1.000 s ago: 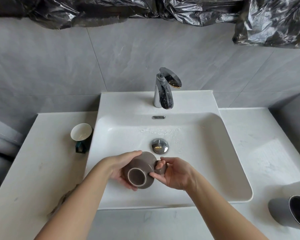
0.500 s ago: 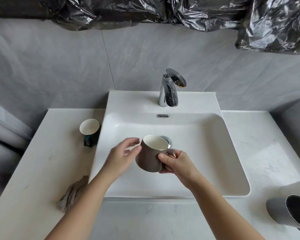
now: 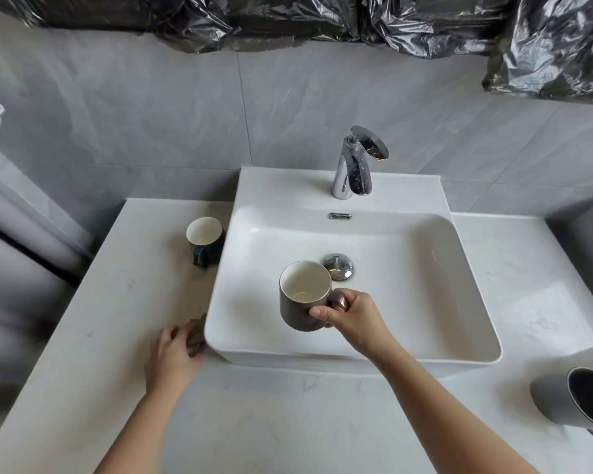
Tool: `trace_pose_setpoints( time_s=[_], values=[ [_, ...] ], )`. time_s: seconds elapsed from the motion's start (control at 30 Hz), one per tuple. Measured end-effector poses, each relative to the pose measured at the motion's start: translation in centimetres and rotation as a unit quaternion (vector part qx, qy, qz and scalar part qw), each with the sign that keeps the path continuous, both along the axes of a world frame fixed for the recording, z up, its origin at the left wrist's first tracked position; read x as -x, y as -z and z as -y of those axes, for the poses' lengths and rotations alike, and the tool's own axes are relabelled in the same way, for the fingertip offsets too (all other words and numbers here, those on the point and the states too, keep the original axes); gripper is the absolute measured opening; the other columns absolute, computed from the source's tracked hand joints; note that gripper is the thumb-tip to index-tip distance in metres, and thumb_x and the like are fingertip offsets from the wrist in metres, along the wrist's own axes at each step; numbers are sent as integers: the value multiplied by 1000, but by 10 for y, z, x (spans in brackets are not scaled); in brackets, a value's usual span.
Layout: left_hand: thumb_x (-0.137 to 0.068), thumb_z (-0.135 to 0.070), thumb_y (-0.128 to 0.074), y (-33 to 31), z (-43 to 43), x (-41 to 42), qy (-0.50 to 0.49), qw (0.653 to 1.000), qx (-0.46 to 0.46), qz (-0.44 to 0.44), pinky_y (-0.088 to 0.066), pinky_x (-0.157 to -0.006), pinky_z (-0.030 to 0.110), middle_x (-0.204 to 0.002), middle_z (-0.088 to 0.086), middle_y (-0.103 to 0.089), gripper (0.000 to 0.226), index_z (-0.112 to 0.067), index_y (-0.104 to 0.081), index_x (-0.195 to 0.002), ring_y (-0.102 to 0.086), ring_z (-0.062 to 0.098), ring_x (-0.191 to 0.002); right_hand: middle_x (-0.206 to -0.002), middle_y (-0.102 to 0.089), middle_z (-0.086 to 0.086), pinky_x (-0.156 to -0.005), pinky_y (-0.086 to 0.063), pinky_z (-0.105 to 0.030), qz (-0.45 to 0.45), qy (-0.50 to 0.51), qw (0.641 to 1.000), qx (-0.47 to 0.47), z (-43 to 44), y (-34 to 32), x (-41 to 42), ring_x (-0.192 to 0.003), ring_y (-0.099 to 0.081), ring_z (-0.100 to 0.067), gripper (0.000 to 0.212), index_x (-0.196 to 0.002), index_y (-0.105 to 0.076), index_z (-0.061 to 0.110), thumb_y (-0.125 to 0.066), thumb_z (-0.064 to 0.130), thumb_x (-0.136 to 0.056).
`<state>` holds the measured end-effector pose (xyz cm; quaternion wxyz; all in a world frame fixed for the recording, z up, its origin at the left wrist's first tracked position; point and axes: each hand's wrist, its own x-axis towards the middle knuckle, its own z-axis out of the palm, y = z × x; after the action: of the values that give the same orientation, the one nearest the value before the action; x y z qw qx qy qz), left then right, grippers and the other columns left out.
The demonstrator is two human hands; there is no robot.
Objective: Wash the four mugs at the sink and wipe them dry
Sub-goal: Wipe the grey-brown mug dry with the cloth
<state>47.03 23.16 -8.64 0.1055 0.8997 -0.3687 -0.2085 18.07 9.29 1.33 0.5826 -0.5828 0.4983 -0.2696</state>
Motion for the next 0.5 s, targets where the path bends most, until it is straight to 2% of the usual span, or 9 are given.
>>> trace_pose_setpoints(
  time_s=[0.07,0.17,0.27,0.33,0.43,0.5],
  values=[
    [-77,-22,-75,7,-1,2,-20,999,26,4,-51,-84,46,-123,12,-53,49,-22,-63,-125,-53,37,-110,-55,-38,2,-66,-48,-39,-4,-4,1000,3,-3,-2,-1,-60,-43,-19,60,-50,-32,25,-84,8,-75],
    [-78,1,-64,-4,4,6,-89,990,109,-7,-48,-84,45,-112,19,-55,39,-11,-68,-116,-56,42,-100,-55,-37,3,-67,-50,-38,-8,-9,1000,3,-6,-4,-2,-60,-43,-19,59,-52,-31,22,-84,7,-75],
    [-78,13,-54,-32,11,7,-141,966,213,-31,-44,-93,43,-111,23,-55,42,-4,-67,-115,-56,43,-101,-60,-36,-3,-64,-42,-38,-20,-15,1000,4,-5,-5,0,-64,-41,-19,61,-47,-34,28,-86,13,-73],
    [-79,14,-55,-58,19,10,-138,948,283,-37,-41,-97,38,-114,20,-55,42,-4,-66,-115,-56,38,-103,-60,-36,-3,-63,-35,-36,-33,-18,999,5,-3,-5,2,-65,-37,-19,60,-47,-35,28,-87,15,-72],
    [-80,13,-58,-103,36,24,-83,921,379,-34,-41,-97,30,-114,9,-58,41,-8,-66,-114,-57,27,-106,-51,-31,12,-55,-27,-27,-53,-21,998,13,2,-8,4,-57,-28,-16,60,-53,-30,25,-85,12,-74],
    [-81,9,-61,-133,48,42,-53,906,415,-65,-41,-91,19,-111,-2,-60,41,-13,-61,-116,-57,12,-102,-46,-29,14,-49,-22,-20,-65,-25,997,26,5,-11,7,-51,-25,-9,57,-57,-29,18,-83,10,-75]
  ],
)
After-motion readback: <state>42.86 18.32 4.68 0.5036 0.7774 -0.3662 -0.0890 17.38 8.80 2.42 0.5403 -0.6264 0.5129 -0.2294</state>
